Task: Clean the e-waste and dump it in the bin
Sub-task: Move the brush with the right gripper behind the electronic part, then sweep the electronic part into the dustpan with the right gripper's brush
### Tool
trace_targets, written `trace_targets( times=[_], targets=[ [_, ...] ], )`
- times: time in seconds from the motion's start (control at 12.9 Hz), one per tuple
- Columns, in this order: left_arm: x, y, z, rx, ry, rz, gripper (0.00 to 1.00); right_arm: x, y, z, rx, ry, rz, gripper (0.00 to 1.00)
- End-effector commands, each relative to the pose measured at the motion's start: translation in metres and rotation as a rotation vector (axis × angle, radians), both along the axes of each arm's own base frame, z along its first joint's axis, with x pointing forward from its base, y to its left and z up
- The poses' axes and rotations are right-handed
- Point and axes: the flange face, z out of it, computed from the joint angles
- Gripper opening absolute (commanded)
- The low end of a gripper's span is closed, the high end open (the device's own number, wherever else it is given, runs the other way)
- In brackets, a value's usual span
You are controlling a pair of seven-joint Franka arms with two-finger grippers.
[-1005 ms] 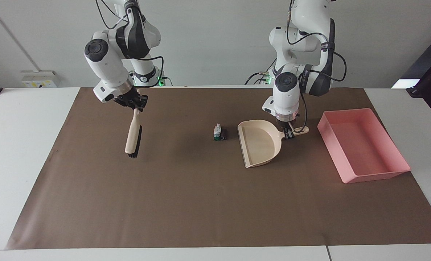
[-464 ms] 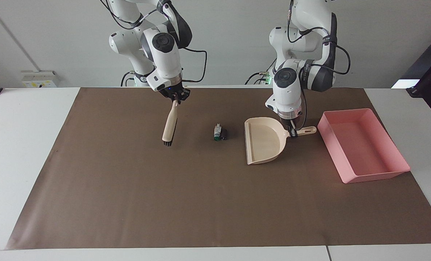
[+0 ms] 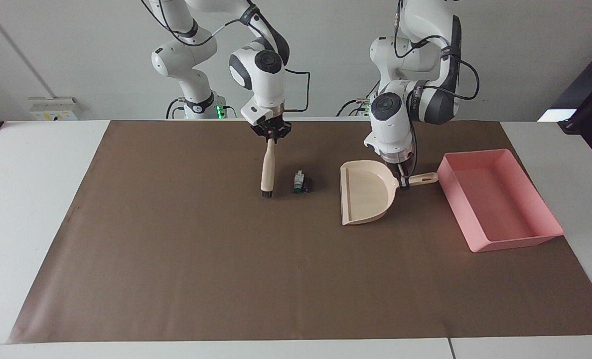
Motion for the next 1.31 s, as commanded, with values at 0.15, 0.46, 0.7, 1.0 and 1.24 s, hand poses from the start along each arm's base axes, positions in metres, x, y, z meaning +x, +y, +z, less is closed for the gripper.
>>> trace_targets(
  times=[0.15,0.46,0.7,1.0,1.24],
  targets=[
    [-0.023,-0.047,-0.028,0.037,0.008,0.004,0.0,-0.013,0.029,-0.01,0.05,0.014,0.018,0.0],
    [-0.027,-0.056,-0.033,0.035,0.003,0.001,0.0,-0.006,0.056,-0.013,0.133,0.019,0.002,0.0],
    [-0.031,-0.053,-0.038,0.041,0.013,0.0,0.0,0.002,0.086,-0.025,0.308,0.016,-0.05,0.0],
    [-0.034,-0.051,-0.041,0.046,0.021,0.001,0.0,0.021,0.137,-0.018,0.495,0.017,-0.118,0.0],
    [-0.034,-0.05,-0.041,0.049,0.025,-0.001,0.0,0.028,0.146,-0.004,0.525,0.036,-0.135,0.0]
  ],
)
